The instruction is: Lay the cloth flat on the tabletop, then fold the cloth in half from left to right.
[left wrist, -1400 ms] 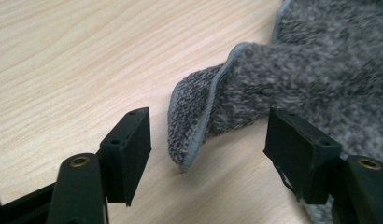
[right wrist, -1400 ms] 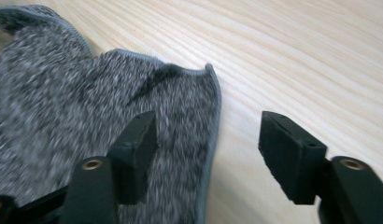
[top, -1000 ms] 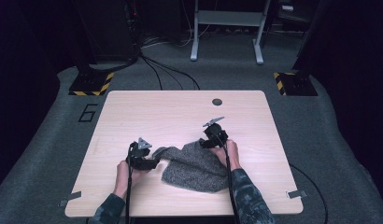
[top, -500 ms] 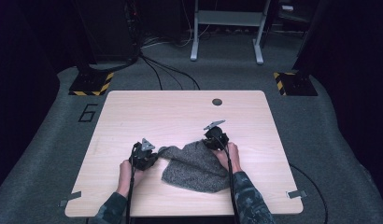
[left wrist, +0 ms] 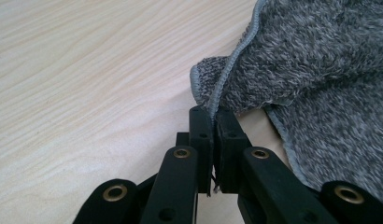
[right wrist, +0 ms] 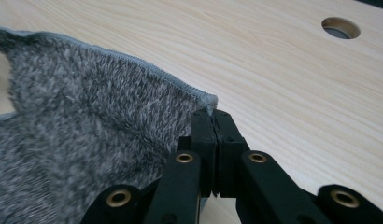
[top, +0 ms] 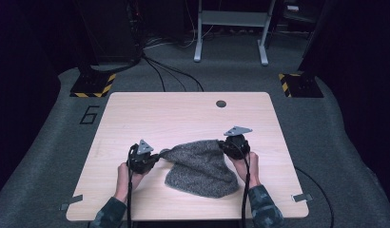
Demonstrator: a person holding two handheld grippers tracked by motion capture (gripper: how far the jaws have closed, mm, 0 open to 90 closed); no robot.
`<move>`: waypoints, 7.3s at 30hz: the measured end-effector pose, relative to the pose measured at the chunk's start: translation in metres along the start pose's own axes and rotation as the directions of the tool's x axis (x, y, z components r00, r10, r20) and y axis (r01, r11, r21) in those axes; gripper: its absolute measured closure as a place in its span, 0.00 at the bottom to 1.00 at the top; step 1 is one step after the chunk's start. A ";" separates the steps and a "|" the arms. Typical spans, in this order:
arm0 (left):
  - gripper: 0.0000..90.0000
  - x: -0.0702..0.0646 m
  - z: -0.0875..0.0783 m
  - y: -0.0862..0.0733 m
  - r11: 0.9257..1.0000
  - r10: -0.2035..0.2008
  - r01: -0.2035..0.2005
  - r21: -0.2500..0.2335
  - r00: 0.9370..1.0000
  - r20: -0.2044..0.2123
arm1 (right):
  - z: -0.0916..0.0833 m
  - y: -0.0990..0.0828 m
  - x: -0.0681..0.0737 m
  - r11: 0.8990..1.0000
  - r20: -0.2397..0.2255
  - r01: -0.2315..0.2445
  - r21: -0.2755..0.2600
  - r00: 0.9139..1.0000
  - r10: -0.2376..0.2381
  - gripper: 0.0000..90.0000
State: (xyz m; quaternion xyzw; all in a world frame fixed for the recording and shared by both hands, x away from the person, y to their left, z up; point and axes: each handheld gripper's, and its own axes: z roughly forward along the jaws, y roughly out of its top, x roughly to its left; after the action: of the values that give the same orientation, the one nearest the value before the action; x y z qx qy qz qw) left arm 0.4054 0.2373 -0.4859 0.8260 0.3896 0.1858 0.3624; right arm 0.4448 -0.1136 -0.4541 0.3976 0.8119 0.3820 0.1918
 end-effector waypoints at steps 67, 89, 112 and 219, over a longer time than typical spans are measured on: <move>0.25 0.048 0.075 0.039 0.976 0.005 0.046 0.214 0.972 -0.233 | 0.068 -0.018 0.003 0.972 0.112 -0.113 0.205 0.989 0.092 0.08; 0.24 0.004 0.036 0.000 0.983 -0.011 0.038 0.182 0.989 -0.147 | 0.043 -0.048 -0.005 0.977 0.041 -0.056 0.203 0.998 0.049 0.06; 0.17 0.034 0.059 0.017 0.982 -0.052 0.082 0.169 0.984 -0.173 | 0.054 -0.036 -0.025 0.976 0.122 -0.078 0.205 0.991 0.054 0.04; 0.98 0.082 0.120 0.073 0.986 -0.124 0.131 0.107 0.990 -0.072 | 0.081 -0.011 0.224 0.964 -0.243 0.251 0.088 0.944 -0.223 0.95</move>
State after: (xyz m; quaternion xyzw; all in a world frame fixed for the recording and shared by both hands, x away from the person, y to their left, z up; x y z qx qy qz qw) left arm 0.5642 0.2148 -0.5098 0.8118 0.4630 0.1672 0.3141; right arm 0.3522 0.0975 -0.5160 0.2603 0.8918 0.3510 0.1167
